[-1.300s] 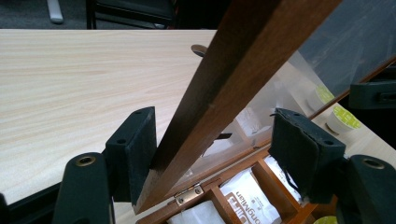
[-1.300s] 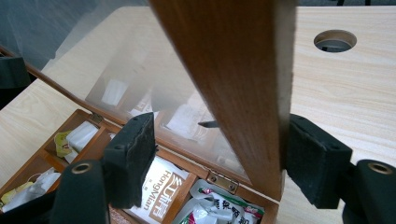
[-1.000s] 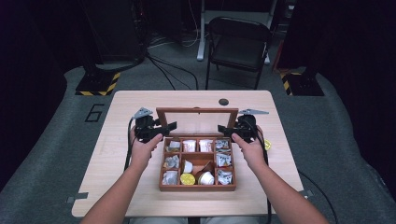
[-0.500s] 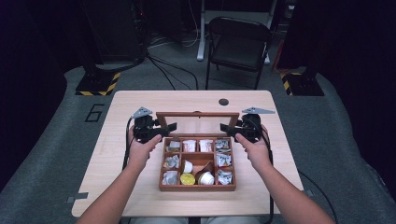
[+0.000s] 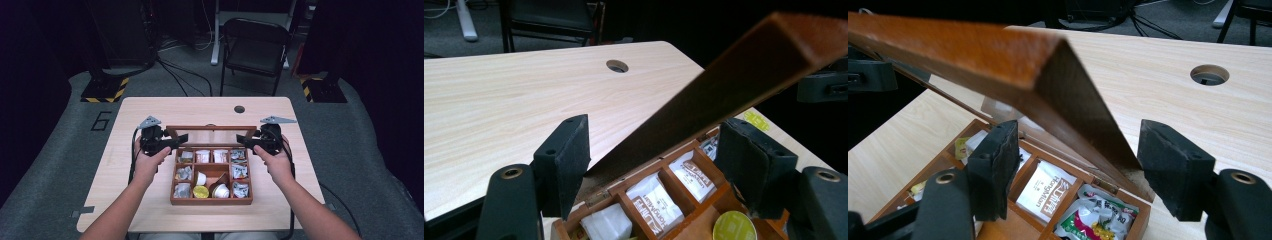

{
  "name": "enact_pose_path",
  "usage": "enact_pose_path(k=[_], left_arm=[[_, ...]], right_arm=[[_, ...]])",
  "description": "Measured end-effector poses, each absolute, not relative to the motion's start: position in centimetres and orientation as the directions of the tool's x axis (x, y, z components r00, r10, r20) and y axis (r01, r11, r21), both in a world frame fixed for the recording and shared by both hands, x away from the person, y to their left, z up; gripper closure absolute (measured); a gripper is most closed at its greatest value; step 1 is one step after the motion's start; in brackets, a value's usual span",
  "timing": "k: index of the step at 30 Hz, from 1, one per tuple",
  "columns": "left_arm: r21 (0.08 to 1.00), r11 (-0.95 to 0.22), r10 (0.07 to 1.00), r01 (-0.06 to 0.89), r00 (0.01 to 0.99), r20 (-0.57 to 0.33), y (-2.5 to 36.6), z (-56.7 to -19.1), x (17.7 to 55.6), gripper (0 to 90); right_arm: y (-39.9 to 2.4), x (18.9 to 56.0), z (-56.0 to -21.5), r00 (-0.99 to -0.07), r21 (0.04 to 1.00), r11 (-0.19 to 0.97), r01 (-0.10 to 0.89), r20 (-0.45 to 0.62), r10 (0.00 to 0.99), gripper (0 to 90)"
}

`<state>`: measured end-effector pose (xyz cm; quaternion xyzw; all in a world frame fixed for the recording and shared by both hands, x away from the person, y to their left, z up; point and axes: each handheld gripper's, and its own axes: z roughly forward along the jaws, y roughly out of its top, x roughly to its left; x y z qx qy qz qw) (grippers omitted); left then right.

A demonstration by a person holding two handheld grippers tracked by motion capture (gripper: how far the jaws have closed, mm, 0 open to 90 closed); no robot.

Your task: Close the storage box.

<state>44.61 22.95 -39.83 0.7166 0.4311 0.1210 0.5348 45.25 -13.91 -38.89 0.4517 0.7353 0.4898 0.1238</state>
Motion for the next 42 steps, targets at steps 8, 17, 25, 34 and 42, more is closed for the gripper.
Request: enact_pose_path(k=[8,17,25,34,42], left_arm=[[0.868,-0.056,0.741,0.494,0.604,-0.296,23.2,-39.3,43.9,29.8],[0.876,-0.062,0.737,0.478,0.614,-0.283,23.4,-38.6,42.9,30.1],[0.885,-0.088,0.728,0.458,0.636,-0.257,23.6,-38.4,41.4,30.3],[0.899,-0.187,0.729,0.396,0.670,-0.143,23.4,-39.6,38.7,29.9],[0.898,-0.193,0.744,0.396,0.655,-0.130,23.5,-40.8,36.6,28.7]], right_arm=[[-14.1,44.6,-38.5,-0.575,0.834,0.122,0.537,0.257,0.777,32.3],[-14.4,43.7,-37.8,-0.586,0.840,0.126,0.528,0.253,0.770,32.5],[-14.8,42.6,-37.7,-0.601,0.842,0.141,0.521,0.245,0.761,33.1],[-15.3,40.1,-38.9,-0.618,0.840,0.159,0.518,0.240,0.748,34.3],[-15.5,38.3,-40.4,-0.627,0.844,0.165,0.510,0.233,0.743,34.4]])
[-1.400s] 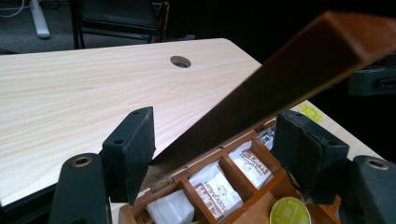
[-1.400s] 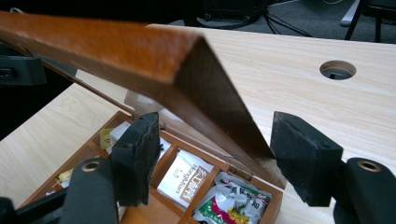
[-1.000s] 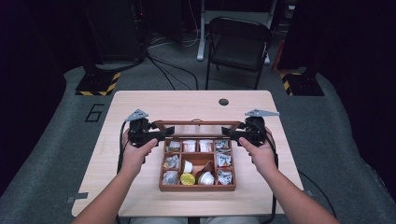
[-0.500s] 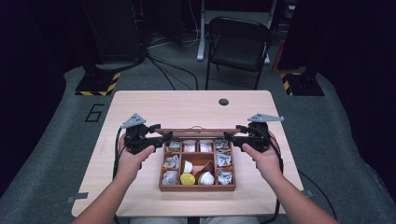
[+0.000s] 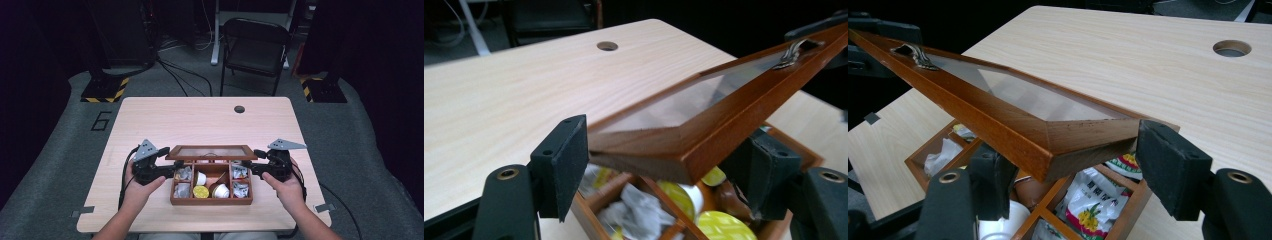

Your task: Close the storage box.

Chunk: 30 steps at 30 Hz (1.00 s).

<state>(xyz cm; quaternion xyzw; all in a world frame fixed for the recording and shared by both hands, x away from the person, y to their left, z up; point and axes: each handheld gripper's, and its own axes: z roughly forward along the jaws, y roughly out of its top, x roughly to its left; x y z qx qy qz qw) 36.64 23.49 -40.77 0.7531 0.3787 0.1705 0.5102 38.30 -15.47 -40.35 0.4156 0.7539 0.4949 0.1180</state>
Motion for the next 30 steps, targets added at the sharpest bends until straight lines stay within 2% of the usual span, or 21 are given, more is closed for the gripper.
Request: enact_pose_path(k=[14,30], left_arm=[[0.879,-0.183,0.724,0.441,0.665,-0.183,24.5,-43.7,33.2,36.8],[0.860,-0.178,0.738,0.478,0.644,-0.204,24.9,-46.8,31.9,36.2]], right_arm=[[-15.6,34.9,-43.4,-0.634,0.841,0.212,0.497,0.185,0.751,39.0],[-16.0,33.3,-46.2,-0.633,0.831,0.214,0.513,0.198,0.749,39.5]])
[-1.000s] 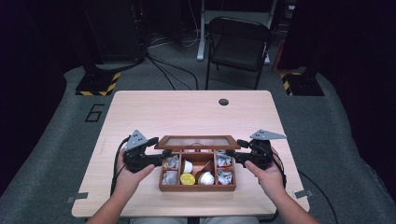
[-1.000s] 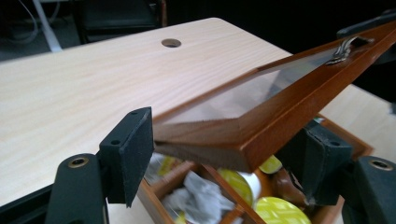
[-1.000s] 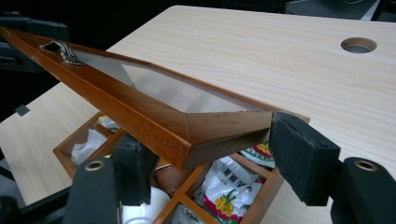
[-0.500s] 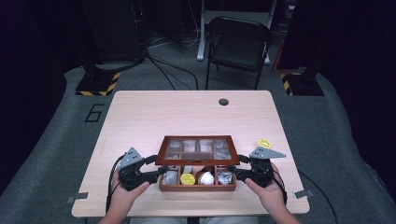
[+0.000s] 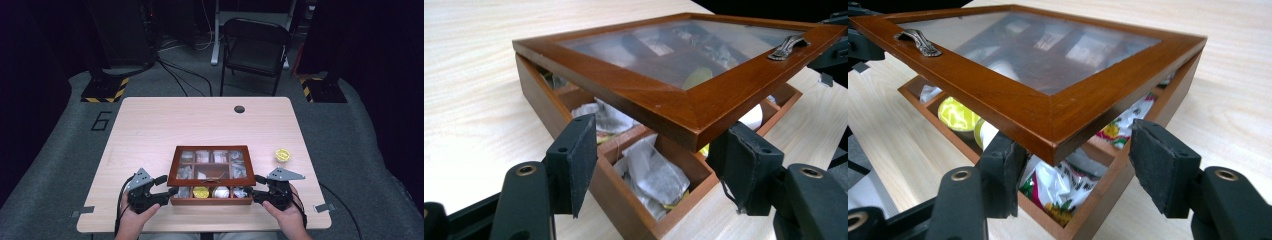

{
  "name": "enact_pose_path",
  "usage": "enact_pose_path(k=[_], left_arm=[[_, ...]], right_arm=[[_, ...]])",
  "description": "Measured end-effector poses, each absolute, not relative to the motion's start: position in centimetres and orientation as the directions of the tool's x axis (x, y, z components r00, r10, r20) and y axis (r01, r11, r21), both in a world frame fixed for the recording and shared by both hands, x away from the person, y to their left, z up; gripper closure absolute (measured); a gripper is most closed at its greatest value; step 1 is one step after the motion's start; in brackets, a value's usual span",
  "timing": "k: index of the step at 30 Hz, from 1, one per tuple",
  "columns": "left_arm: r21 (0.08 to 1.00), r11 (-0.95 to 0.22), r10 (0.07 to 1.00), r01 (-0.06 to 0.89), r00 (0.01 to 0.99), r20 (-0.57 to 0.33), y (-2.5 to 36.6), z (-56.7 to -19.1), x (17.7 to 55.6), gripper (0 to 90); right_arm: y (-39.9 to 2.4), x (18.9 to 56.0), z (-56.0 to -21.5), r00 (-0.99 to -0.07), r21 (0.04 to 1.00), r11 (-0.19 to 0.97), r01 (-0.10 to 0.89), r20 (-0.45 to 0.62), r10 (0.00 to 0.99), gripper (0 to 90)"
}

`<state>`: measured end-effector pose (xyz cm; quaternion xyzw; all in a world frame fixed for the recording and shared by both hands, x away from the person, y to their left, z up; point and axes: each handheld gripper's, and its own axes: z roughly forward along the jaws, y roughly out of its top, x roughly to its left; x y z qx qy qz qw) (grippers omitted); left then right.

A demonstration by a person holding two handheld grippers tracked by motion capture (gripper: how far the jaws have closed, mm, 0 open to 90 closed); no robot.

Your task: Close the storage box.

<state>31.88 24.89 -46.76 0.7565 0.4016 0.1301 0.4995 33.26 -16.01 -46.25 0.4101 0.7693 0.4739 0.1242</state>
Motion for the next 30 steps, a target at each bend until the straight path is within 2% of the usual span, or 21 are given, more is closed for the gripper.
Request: enact_pose_path(k=[10,19,30], left_arm=[[0.823,-0.219,0.738,0.525,0.641,-0.212,24.7,-48.0,31.5,36.3],[0.790,-0.244,0.732,0.562,0.642,-0.231,24.6,-48.8,31.5,36.1],[0.759,-0.275,0.732,0.591,0.640,-0.233,24.4,-49.1,30.6,34.0]], right_arm=[[-15.8,32.9,-47.5,-0.656,0.804,0.293,0.518,0.153,0.739,38.6],[-15.9,32.7,-48.2,-0.648,0.763,0.304,0.571,0.191,0.737,37.6],[-16.5,32.1,-49.0,-0.645,0.705,0.360,0.611,0.180,0.743,34.6]])
